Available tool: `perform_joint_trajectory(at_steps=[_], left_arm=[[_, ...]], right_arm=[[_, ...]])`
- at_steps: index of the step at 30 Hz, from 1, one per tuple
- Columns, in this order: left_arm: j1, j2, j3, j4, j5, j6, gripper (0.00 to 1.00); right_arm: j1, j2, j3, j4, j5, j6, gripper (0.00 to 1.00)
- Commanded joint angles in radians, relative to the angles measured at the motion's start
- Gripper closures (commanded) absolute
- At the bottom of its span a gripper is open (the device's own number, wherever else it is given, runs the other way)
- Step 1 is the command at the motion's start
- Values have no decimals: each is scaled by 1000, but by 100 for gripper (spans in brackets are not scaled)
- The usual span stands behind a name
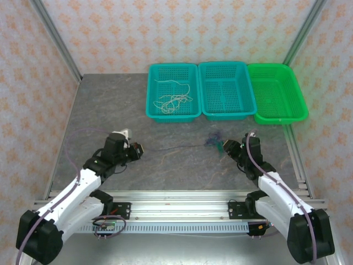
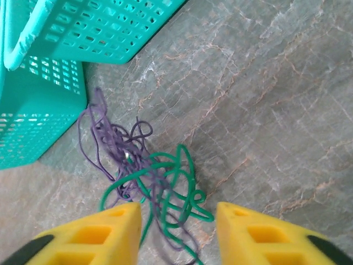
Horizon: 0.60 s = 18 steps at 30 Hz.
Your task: Untangle the cables
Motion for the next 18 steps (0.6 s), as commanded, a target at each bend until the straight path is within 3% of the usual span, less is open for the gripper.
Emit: perform_joint_trajectory(at_steps=[1,3,5,9,13,15,18], left_arm=[[-104,19,-52,3,-102,-32,84],[-146,21,-66,-15,-139,-42,61],[-159,-3,-48,-71,-202,-21,50],[-164,-78,42,-125,-300,117,36],[-188,-43,112,43,-137,272,33],[-235,24,137,169,-27,350,32],[-306,190,203,248,48,491,29]], right_arm=[[7,30,30,22,-6,-43,67],[9,57,51,21,-18,-70,59],[12,88,85,-13,-21,-97,46],[56,176,157,-66,-42,-162,33],[109,284,210,-61,-29,-183,30],[116,355,234,-45,-15,-179,30],[119,444,271,-50,27,-180,30]])
